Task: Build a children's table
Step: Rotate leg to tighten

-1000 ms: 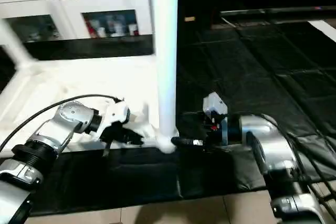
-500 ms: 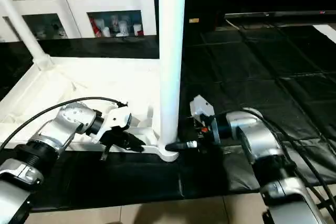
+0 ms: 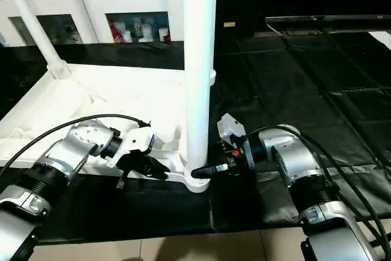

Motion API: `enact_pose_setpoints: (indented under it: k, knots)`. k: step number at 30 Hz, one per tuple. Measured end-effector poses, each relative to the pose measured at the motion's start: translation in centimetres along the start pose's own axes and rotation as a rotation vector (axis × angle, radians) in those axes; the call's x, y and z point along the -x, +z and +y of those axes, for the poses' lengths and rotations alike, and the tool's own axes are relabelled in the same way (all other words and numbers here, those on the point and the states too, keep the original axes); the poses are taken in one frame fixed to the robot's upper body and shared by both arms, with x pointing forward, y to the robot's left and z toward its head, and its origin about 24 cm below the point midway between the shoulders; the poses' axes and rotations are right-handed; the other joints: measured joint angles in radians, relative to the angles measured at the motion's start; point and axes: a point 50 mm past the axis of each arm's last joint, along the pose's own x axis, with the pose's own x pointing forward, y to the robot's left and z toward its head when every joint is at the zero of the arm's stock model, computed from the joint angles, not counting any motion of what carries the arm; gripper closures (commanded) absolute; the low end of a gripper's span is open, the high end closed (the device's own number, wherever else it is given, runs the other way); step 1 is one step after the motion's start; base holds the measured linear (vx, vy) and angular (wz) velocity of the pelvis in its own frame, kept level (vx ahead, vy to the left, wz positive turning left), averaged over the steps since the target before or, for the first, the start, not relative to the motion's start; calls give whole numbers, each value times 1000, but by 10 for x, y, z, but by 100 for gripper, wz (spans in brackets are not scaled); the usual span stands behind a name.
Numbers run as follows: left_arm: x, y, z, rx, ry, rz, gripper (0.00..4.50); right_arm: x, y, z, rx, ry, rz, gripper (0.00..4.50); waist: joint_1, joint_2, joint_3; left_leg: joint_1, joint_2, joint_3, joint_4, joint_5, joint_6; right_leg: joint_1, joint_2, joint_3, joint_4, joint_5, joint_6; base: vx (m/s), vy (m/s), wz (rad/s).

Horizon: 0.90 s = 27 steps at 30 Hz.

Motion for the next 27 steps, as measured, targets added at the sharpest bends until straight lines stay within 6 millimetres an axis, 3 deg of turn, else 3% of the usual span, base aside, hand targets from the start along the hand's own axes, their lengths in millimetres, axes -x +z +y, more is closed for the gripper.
enact_pose_setpoints:
  k: [10,14,15,17,22,25,27]
  knots:
    - [-5,2,4,62,28,-18,450,-2,-6,4,-41,-56,-37,244,4,3,-2,2,0,0,2,0,0,1,0,1,2,0,0,0,0,0]
    - [-5,-2,10,145,124,-18,450,-4,-12,1,-102,-214,-81,244,-7,5,-4,16,0,3,2,0,-7,10,0,5,3,-2,4,0,0,0]
    - [-5,-4,11,170,151,-19,450,-6,-13,-1,-112,-261,-88,244,-13,6,-4,18,0,3,2,1,-9,12,1,5,3,-2,4,0,0,0]
    - [-4,-6,20,247,277,-16,450,-18,-11,-11,-147,-450,-131,248,-41,6,-5,21,-1,3,0,1,-10,14,2,5,1,-3,5,0,0,0]
    - [-18,1,34,365,466,-56,450,-34,-3,-30,-246,-799,-172,250,-112,10,-7,17,0,-9,-5,1,-10,20,5,-10,-30,-3,6,-21,7,-4]
    - [-25,5,40,418,551,-77,450,-42,3,-41,-301,-929,-194,251,-136,10,-6,15,0,-11,-5,1,-9,21,7,-11,-40,-3,6,0,0,0]
    - [-28,7,44,453,605,-91,450,-48,7,-47,-334,-1001,-210,251,-143,10,-6,15,-1,-11,-5,2,-8,22,7,-9,-39,-2,5,0,0,0]
